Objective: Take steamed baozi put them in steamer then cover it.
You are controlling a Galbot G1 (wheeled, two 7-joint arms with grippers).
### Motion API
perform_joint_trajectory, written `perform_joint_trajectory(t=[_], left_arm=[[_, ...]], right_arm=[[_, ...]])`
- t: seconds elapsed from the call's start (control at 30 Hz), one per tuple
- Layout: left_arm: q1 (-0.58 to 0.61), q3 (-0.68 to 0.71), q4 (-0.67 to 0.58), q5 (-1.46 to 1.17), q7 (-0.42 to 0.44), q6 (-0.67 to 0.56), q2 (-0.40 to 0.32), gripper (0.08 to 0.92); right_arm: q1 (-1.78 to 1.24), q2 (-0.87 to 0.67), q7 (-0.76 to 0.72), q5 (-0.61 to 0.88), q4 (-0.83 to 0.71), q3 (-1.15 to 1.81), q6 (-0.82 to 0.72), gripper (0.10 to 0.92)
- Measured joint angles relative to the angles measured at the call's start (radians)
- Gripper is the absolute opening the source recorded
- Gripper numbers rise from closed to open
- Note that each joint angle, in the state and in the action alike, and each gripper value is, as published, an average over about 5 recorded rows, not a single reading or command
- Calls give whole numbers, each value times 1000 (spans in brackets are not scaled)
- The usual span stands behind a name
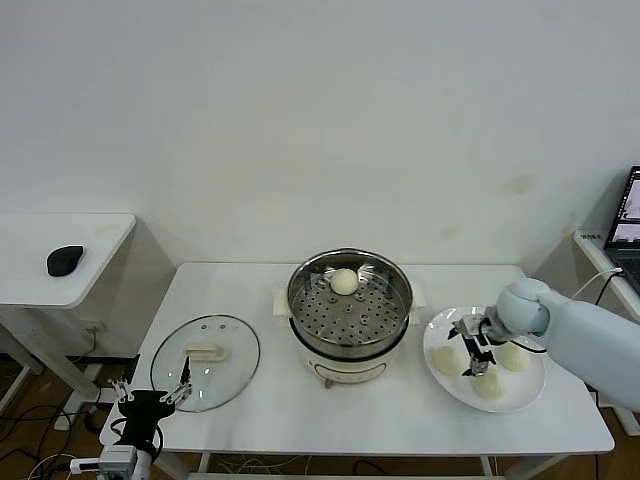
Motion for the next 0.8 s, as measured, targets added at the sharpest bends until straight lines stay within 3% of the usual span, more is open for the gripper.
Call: perform_joint_trajectory(t=[0.47,0.8], left_arm=[[-1,1,-2,1,0,0,-5,823],[-2,4,-10,1,0,0,-3,823]], right_arm=[[-17,34,-12,-10,-32,23,-3,593],[73,-28,-42,35,10,1,-27,587]])
